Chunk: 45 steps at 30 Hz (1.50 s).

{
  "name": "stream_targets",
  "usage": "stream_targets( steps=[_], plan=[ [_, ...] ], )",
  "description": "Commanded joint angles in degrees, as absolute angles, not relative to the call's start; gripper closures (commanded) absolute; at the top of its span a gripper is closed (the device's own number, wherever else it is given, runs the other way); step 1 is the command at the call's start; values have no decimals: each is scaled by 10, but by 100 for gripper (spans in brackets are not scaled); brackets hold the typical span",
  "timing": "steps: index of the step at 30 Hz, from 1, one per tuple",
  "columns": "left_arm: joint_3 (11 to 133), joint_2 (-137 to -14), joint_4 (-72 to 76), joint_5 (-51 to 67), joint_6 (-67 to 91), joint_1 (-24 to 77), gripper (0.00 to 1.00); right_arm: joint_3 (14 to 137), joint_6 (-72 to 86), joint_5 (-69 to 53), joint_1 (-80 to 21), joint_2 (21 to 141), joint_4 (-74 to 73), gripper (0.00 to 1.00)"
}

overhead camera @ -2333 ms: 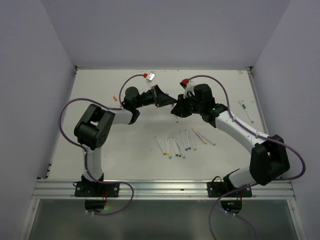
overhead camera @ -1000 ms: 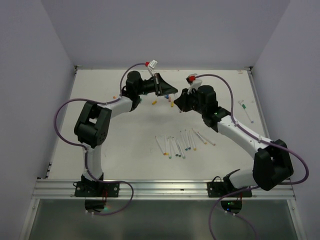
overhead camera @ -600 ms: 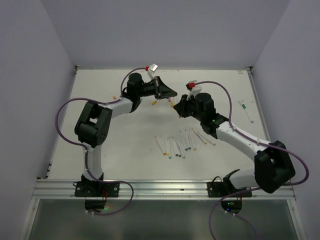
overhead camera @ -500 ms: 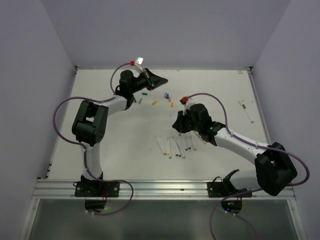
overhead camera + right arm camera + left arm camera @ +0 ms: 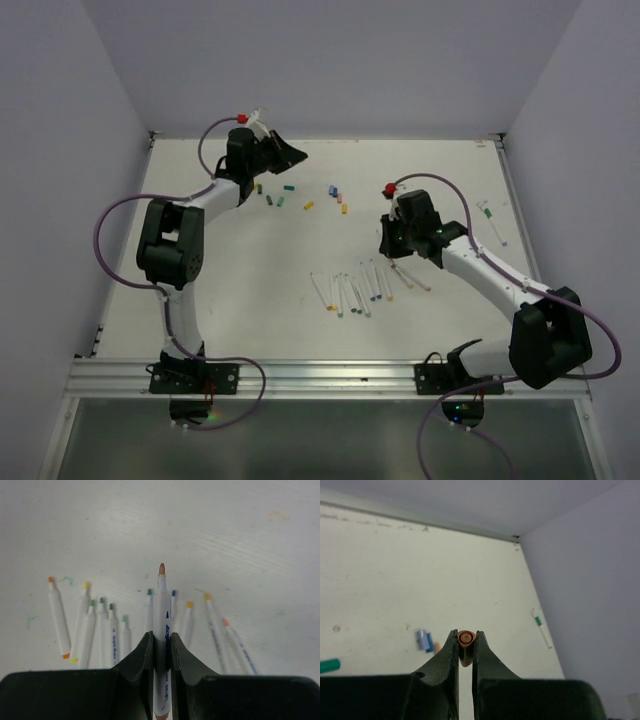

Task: Open the pen caps

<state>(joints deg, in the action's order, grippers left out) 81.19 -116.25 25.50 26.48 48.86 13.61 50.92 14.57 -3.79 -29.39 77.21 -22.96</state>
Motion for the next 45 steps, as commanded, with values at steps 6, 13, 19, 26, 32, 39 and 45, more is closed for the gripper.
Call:
stream_targets(
  steps=[6, 13, 19, 26, 32, 39, 45],
  plan=[
    [898, -1222, 1, 223, 318, 149, 100, 521, 45, 26, -237, 780, -319, 100],
    [921, -1259, -43, 219, 316, 151, 100, 504, 55, -15, -238, 800, -280, 100],
    [941, -1288, -63, 216, 307, 151, 100, 519, 66, -33, -238, 859, -268, 100],
    [940, -1291, -59, 217, 304, 151, 89, 513, 80, -38, -243, 875, -251, 96],
    [919, -1282, -40, 217, 308, 151, 71, 515, 89, -29, -244, 871, -253, 71],
    [887, -1256, -15, 207, 312, 151, 58, 527, 93, -29, -248, 857, -253, 59],
    [853, -1208, 29, 217, 320, 150, 56, 568, 89, 26, -212, 814, -261, 58]
  ],
)
